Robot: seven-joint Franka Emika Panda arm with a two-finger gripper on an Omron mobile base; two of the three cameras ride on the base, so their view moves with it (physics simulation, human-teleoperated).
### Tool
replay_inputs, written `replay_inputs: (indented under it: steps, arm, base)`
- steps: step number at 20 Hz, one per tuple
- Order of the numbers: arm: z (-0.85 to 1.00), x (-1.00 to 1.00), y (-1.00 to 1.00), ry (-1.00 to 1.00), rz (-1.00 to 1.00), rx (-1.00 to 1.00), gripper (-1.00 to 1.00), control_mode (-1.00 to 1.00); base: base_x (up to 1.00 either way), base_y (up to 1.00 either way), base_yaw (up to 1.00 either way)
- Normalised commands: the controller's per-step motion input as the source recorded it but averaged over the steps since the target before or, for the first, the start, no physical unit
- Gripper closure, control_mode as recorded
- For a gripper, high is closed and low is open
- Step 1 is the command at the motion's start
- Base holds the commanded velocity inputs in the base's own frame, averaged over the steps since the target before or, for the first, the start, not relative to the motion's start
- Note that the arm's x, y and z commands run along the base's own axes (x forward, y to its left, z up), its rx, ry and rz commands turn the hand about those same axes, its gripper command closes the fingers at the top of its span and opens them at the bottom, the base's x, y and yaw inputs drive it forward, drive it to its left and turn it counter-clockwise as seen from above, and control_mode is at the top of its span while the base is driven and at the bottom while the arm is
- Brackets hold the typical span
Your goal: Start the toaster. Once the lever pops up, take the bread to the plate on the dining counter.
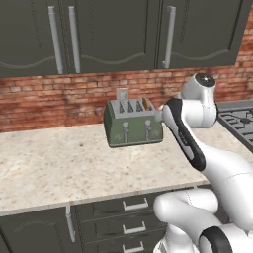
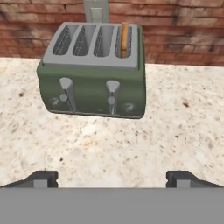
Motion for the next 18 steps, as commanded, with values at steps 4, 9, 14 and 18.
replay_inputs:
  steps: [4,9,14,18]
  arm:
    - [-0.31,0.09,0.00,-0.12,0.00,0.00,-1.00,-1.00]
    - [-0.11,0.07,0.00,-0.01,0.00,0.00,-1.00,-1.00]
    - [-0.05,0.09,0.00,0.00,0.00,0.00,-1.00,-1.00]
    - [0.00,0.09,0.00,0.00,0.00,0.00,-1.00,-1.00]
  base:
    - [0.00,0.00,0.00]
    - [0.00,0.00,0.00]
    - [0.00,0.00,0.00]
    - [0.00,0.00,0.00]
